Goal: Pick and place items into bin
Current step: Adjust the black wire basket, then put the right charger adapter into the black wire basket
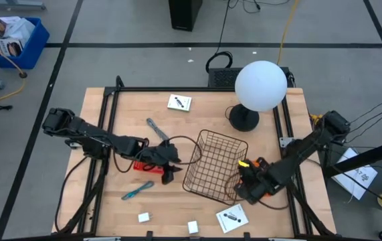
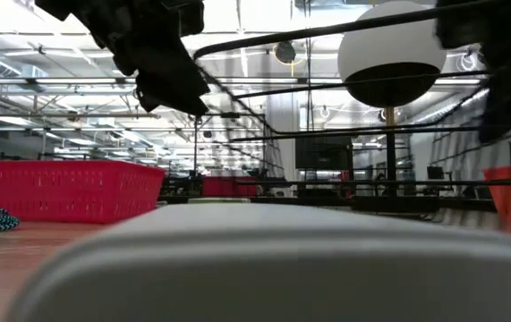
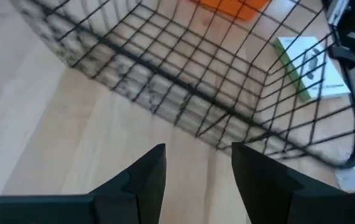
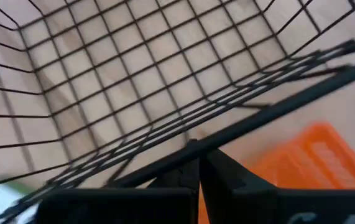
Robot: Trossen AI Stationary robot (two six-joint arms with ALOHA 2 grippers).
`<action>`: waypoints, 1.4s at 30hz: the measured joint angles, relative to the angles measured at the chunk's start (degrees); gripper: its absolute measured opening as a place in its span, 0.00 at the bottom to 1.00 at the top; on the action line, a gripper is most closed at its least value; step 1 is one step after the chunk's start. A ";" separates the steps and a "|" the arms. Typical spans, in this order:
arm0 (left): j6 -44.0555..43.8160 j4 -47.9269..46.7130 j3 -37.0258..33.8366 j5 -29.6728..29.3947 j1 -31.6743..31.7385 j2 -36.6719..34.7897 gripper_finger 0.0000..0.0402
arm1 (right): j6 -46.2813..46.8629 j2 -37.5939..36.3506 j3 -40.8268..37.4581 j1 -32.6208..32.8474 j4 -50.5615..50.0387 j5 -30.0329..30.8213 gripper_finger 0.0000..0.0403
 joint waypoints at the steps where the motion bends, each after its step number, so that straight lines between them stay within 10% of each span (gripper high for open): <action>1: 0.11 0.04 0.00 -0.07 -0.11 0.00 0.46 | -1.50 0.00 -0.34 -1.18 1.07 0.10 0.00; 19: -0.08 -6.39 -0.09 -6.18 1.95 0.07 0.46 | -22.37 -0.75 -1.42 -16.48 5.14 1.63 0.00; 30: 1.79 -5.84 -0.05 -3.52 1.68 0.04 0.46 | -20.73 -9.64 -1.40 -12.75 2.55 -2.62 0.00; 42: -4.90 -2.21 -0.02 9.87 -5.00 -2.94 0.46 | -32.23 -18.60 -1.40 -2.85 29.17 -2.82 0.00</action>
